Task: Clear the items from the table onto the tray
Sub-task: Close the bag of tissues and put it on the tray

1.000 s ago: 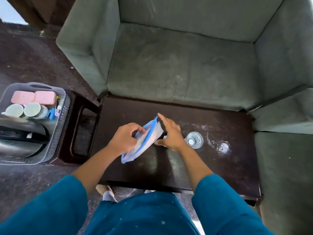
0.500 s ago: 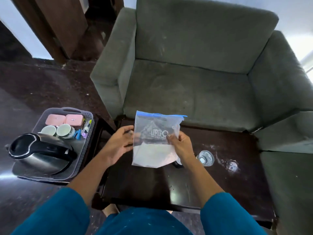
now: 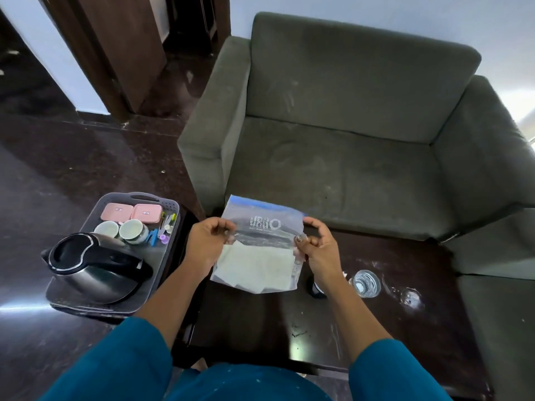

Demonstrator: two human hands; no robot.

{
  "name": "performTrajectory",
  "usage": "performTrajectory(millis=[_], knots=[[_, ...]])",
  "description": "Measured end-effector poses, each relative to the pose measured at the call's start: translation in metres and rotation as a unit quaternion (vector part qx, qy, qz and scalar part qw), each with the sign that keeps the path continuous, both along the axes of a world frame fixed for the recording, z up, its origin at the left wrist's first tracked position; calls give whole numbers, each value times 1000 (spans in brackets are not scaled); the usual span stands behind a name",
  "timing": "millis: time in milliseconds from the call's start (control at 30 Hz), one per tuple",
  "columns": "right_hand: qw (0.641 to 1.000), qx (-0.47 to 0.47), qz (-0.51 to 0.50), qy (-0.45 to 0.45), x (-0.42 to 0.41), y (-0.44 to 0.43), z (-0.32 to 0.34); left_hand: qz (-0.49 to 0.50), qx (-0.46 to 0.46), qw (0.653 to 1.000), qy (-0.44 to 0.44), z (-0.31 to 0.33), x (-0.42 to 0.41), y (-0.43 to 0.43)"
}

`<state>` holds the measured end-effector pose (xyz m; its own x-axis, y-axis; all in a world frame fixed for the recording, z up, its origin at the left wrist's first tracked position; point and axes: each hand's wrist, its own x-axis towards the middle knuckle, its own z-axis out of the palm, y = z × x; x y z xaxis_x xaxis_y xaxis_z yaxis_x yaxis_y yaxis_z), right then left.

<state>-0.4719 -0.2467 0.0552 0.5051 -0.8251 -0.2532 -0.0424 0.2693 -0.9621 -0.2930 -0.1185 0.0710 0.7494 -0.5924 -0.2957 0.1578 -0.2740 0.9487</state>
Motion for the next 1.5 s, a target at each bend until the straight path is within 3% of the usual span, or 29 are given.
performTrajectory(millis=[167, 300, 367, 500, 633, 667, 767, 800, 867, 967, 1000, 1133, 1200, 1300, 1433, 1500], knots=[[991, -98, 12, 90, 5, 2, -5, -120, 84, 988, -37, -2, 11, 17], [964, -179, 114, 160, 7, 0, -6, -189, 198, 941, -198, -4, 14, 17], [952, -205, 105, 201, 8, 0, -9, -178, 227, 923, -255, -5, 12, 16], [959, -183, 88, 198, 7, -2, -6, -123, 178, 942, -258, -5, 12, 17], [965, -189, 92, 158, 8, -5, 3, -129, 108, 976, -139, -3, 17, 16], [965, -191, 97, 151, 9, -6, 5, -125, 119, 975, -144, -3, 17, 14], [957, -219, 78, 174, 16, -5, 7, -86, 207, 941, -253, -3, 10, 4], [952, -238, 57, 182, 19, -3, 7, -91, 198, 937, -272, 0, 5, -1], [948, -258, 28, 185, 25, 5, 7, -169, 128, 936, -281, 10, -9, -12], [937, -314, 65, 140, 31, 15, 12, -343, 87, 866, -353, 14, -29, -36], [932, -333, 82, 119, 32, 17, 15, -354, 96, 862, -350, 13, -30, -42], [955, -267, 104, 74, 17, 6, 21, -317, 93, 893, -305, 12, -22, -47], [954, -257, 110, 105, 3, -4, 16, -309, 86, 917, -237, 13, -17, -49], [921, -314, 156, 171, -11, -10, 11, -277, 62, 946, -158, 14, -13, -47], [864, -433, 143, 213, -9, -7, 8, -246, 63, 958, -133, 11, -13, -50], [858, -450, 140, 205, -7, -6, 9, -238, 69, 960, -134, 10, -13, -49]])
